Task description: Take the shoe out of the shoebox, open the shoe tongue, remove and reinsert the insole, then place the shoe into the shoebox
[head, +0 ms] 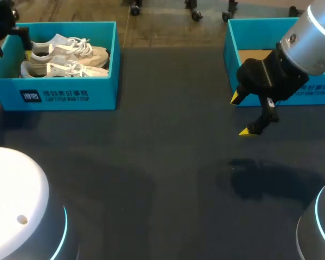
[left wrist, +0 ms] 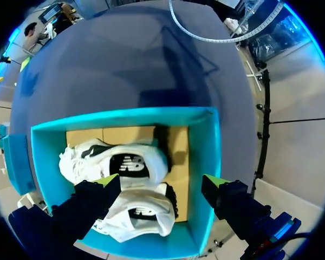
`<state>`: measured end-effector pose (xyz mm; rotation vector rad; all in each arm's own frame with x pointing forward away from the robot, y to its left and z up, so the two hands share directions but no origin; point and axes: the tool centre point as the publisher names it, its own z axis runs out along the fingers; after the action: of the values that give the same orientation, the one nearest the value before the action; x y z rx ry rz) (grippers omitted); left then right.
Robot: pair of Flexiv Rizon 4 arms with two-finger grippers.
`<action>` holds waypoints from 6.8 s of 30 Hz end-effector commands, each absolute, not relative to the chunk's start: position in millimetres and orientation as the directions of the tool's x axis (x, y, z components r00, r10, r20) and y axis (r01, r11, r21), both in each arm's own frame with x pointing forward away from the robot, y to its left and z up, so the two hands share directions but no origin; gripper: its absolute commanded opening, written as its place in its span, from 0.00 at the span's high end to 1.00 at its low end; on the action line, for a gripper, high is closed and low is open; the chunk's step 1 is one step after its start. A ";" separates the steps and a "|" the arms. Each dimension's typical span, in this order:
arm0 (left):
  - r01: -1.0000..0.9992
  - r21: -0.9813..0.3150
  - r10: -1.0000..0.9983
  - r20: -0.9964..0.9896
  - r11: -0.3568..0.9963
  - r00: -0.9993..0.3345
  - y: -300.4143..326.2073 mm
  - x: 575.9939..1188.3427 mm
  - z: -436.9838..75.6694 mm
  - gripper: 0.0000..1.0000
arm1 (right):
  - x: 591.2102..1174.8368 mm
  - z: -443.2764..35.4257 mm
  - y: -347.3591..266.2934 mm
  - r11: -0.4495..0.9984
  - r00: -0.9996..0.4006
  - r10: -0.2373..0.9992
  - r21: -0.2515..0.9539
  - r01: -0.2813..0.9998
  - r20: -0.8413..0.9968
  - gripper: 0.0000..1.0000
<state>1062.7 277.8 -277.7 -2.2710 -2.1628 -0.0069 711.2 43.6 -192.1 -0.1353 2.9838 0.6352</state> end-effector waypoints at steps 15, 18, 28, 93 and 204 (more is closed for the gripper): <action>0.998 0.028 0.998 0.033 -0.047 0.046 271.6 1068.0 -322.4 0.11 | 711.9 -193.4 44.6 0.911 -0.992 -0.067 0.400 -0.103 -0.104 0.00; 0.999 0.032 0.999 0.027 -0.041 0.040 274.4 1070.4 -328.2 0.11 | 711.9 -193.4 44.6 0.911 -0.992 -0.067 0.400 -0.103 -0.104 0.00; 0.999 0.004 0.999 0.025 -0.042 0.042 279.1 1075.5 -356.5 0.14 | 711.9 -193.4 44.6 0.911 -0.992 -0.067 0.400 -0.103 -0.104 0.00; 0.987 -0.103 0.988 0.083 -0.121 0.130 328.2 1070.1 -205.7 1.00 | 711.9 -193.4 44.6 0.911 -0.992 -0.067 0.400 -0.103 -0.104 0.00; 0.984 0.076 0.967 0.189 0.161 -0.173 81.8 799.9 -189.9 1.00 | 711.9 -193.4 44.6 0.911 -0.992 -0.067 0.400 -0.103 -0.104 0.00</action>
<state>806.9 81.2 -188.2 -1.9177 -2.2953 -0.2017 711.3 43.6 -192.1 -0.1353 2.9838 0.6352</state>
